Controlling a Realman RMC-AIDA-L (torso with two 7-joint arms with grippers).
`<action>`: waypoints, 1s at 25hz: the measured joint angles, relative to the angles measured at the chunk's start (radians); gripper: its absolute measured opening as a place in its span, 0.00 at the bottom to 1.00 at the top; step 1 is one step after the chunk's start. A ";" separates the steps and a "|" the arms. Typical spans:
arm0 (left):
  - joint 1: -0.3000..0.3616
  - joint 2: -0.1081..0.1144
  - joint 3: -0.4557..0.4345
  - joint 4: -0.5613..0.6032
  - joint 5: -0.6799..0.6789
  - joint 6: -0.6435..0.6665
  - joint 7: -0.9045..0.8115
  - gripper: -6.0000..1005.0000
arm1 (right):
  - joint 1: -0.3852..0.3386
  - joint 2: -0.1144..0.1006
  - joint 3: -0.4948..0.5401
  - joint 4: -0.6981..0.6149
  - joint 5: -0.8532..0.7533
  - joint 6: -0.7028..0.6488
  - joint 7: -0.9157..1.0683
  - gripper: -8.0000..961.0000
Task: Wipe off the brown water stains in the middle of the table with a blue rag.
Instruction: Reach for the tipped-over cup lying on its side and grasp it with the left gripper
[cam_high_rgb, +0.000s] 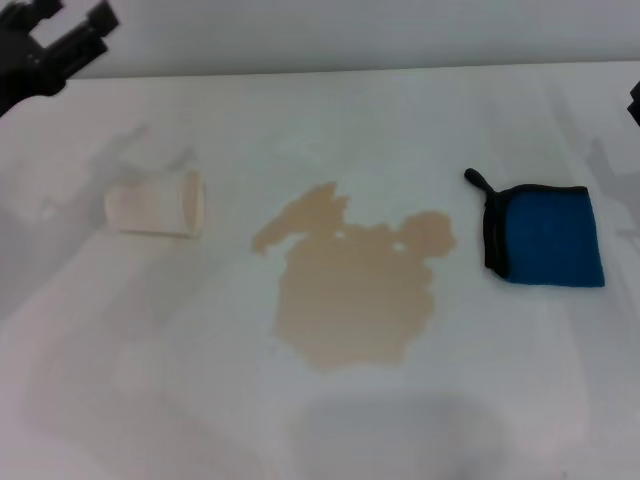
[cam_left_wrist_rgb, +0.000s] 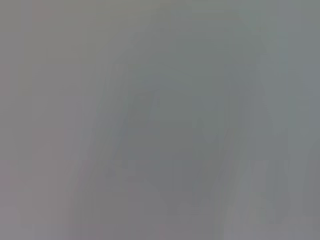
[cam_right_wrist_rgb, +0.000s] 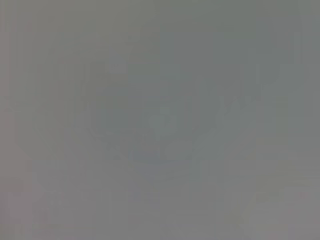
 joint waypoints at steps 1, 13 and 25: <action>-0.002 0.017 0.000 0.031 0.066 -0.015 -0.057 0.86 | 0.000 0.000 0.003 0.000 0.000 0.000 0.000 0.90; -0.040 0.220 -0.008 0.329 0.629 -0.158 -0.392 0.86 | 0.012 0.000 0.005 0.000 0.000 -0.002 -0.006 0.90; -0.248 0.222 -0.003 0.429 1.187 -0.306 -0.365 0.86 | 0.011 0.002 0.005 0.000 0.000 -0.002 -0.008 0.90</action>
